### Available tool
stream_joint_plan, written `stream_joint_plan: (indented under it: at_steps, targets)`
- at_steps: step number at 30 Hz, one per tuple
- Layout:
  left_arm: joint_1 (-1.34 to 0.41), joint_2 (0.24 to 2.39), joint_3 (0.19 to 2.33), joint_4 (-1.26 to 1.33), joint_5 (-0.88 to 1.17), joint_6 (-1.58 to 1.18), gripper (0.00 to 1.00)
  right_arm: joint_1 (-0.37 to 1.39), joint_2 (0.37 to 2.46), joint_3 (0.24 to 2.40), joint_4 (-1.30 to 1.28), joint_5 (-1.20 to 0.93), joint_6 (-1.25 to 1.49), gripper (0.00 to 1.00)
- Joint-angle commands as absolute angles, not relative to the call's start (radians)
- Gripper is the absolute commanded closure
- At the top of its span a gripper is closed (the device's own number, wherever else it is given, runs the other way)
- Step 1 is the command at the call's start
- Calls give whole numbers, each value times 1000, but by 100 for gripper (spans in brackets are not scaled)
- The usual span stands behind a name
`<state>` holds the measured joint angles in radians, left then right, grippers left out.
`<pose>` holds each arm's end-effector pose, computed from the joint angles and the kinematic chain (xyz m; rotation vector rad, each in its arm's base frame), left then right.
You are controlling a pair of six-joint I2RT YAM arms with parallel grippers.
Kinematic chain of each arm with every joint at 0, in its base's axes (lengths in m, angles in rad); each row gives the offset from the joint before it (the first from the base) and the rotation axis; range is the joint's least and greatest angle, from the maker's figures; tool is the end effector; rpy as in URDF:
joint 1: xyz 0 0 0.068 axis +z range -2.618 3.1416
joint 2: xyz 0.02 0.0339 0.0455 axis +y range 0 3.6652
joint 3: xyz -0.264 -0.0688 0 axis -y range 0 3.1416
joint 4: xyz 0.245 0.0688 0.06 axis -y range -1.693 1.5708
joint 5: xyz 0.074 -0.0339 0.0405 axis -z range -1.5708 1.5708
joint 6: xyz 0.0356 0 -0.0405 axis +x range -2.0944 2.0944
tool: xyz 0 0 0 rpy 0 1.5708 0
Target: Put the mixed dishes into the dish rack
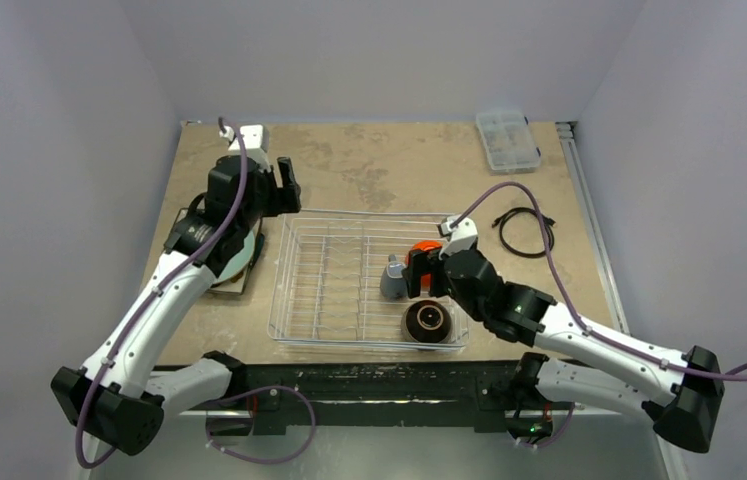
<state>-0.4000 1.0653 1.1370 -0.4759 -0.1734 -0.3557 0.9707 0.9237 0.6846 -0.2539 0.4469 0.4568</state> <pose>0.2165 -0.0849 0.3790 -0.0697 1.9814 -0.3220 0.1293 0.1618 0.2742 -0.2481 2.0250 0.4441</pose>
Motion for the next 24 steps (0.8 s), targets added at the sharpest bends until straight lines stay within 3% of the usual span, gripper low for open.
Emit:
stream_joint_plan:
  at_steps: [1, 6, 11, 16, 24]
  targets:
    - [-399, 1124, 1204, -557, -428, -361, 27, 976, 858, 664, -213, 496, 493, 10]
    - [-323, 1194, 1264, -680, -475, -393, 25, 977, 786, 646, -224, 509, 490, 8]
    - [75, 1239, 1249, -839, -259, -540, 25, 976, 744, 625, -211, 507, 443, 4]
    - [350, 1192, 1054, -730, -183, -598, 25, 976, 752, 642, -220, 501, 386, 3]
    - [492, 1192, 913, -585, -159, -628, 23, 976, 807, 725, -257, 455, 389, 4]
